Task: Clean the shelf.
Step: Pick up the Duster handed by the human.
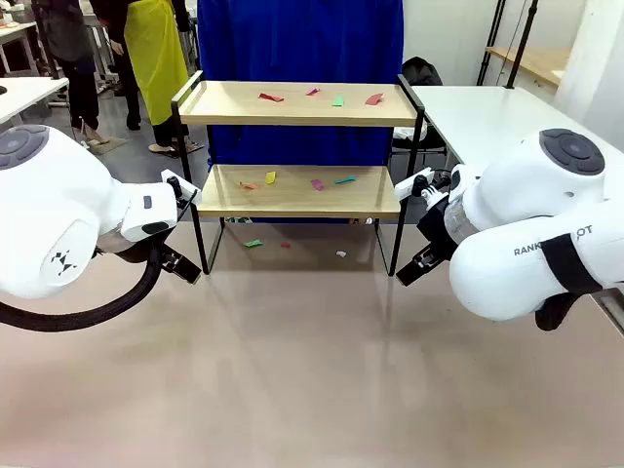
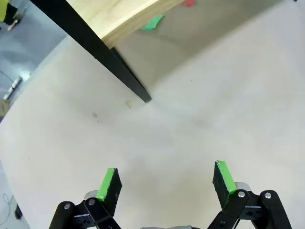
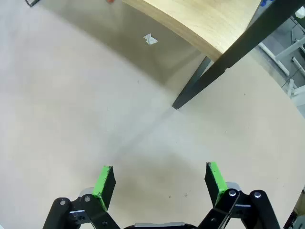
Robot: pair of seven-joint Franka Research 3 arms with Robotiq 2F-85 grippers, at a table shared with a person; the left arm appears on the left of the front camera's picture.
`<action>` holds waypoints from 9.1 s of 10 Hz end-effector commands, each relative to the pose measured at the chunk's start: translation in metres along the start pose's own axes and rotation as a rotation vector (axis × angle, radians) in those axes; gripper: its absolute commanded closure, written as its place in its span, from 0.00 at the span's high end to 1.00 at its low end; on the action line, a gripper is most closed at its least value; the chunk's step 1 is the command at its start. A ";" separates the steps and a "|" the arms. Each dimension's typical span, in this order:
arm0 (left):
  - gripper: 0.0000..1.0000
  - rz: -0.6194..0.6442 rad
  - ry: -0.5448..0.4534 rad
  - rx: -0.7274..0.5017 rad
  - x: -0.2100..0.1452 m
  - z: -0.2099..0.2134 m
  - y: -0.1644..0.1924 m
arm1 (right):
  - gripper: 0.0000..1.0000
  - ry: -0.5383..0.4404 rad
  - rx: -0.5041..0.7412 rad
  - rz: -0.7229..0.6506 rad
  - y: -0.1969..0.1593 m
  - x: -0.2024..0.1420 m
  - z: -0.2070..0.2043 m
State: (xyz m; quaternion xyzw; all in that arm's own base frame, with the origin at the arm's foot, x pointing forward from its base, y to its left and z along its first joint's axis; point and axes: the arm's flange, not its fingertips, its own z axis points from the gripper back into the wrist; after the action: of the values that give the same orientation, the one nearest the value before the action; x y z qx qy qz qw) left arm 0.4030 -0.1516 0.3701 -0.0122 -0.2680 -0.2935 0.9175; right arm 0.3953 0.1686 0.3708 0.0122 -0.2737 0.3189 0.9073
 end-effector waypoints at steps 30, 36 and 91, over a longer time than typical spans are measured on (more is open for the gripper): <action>1.00 -0.426 -0.257 -0.492 0.020 0.046 0.160 | 1.00 -0.262 0.251 0.155 -0.141 0.002 0.156; 1.00 -0.401 -0.632 -0.764 0.001 -0.013 0.251 | 1.00 -0.471 0.457 0.130 -0.252 -0.018 0.119; 1.00 -0.428 -1.210 -0.773 -0.043 -0.049 0.323 | 1.00 -0.902 0.548 0.271 -0.343 -0.084 0.006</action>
State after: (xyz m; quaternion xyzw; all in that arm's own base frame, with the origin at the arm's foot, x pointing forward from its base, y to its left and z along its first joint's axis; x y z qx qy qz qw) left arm 0.5746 0.1295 0.3477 -0.4413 -0.6023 -0.4770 0.4637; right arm 0.5390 -0.1550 0.3837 0.3490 -0.5411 0.4538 0.6161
